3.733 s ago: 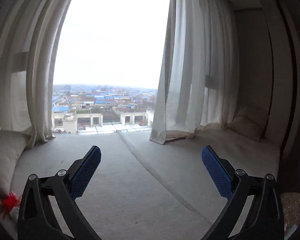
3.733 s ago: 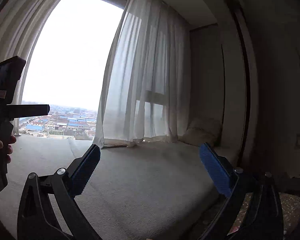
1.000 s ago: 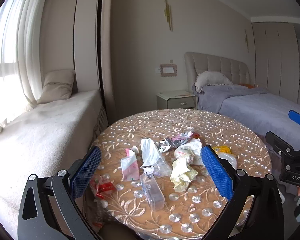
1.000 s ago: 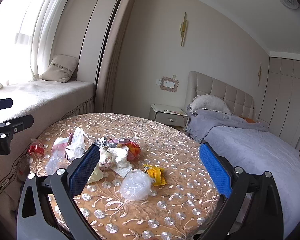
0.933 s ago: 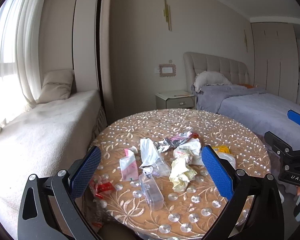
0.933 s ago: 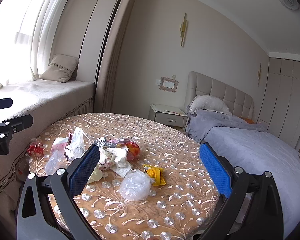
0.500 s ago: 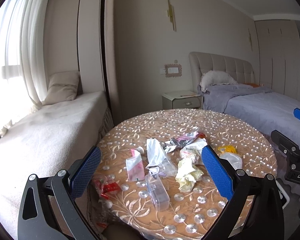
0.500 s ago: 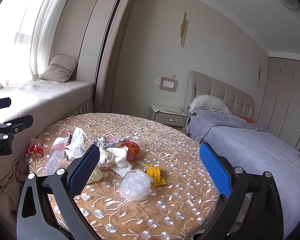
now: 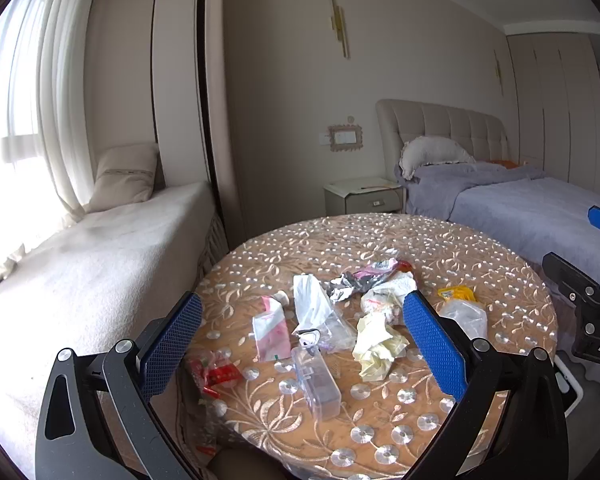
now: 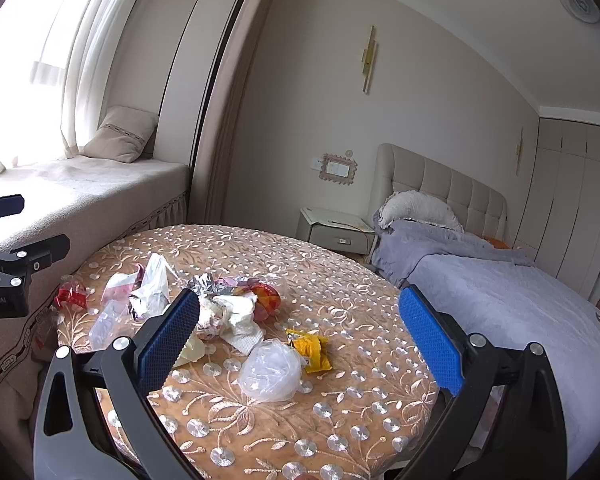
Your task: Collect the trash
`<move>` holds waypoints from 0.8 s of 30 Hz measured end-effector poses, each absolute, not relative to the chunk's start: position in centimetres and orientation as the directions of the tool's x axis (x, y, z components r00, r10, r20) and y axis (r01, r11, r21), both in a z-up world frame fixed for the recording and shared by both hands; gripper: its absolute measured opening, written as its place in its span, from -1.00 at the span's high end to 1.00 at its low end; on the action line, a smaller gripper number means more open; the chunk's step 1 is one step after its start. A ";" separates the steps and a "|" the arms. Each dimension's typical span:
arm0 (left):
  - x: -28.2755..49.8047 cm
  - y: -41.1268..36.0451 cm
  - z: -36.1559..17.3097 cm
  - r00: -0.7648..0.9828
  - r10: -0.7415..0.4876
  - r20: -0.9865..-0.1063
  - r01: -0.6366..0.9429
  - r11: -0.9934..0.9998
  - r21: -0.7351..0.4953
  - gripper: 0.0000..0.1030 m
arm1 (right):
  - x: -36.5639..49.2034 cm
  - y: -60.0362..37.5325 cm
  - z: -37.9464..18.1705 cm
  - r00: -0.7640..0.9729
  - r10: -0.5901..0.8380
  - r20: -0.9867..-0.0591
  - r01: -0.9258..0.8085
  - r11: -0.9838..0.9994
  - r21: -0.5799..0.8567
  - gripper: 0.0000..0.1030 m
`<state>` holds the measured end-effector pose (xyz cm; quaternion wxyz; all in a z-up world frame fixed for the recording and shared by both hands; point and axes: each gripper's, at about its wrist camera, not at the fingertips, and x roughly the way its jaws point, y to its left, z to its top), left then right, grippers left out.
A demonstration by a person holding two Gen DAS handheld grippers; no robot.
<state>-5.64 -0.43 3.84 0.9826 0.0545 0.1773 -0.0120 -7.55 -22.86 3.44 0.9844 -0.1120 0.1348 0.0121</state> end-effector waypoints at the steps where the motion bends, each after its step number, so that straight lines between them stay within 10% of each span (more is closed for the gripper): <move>1: -5.6 -0.4 3.8 0.937 -0.003 -0.350 0.041 0.994 0.102 -0.91 | -7.5 -22.8 3.4 0.963 -0.005 -0.269 -0.055 0.974 -0.218 -0.92; 24: -5.8 -0.1 4.0 0.939 -0.009 -0.344 0.040 0.996 0.084 -0.91 | -7.2 -22.3 3.4 0.962 0.002 -0.274 -0.065 0.973 -0.222 -0.92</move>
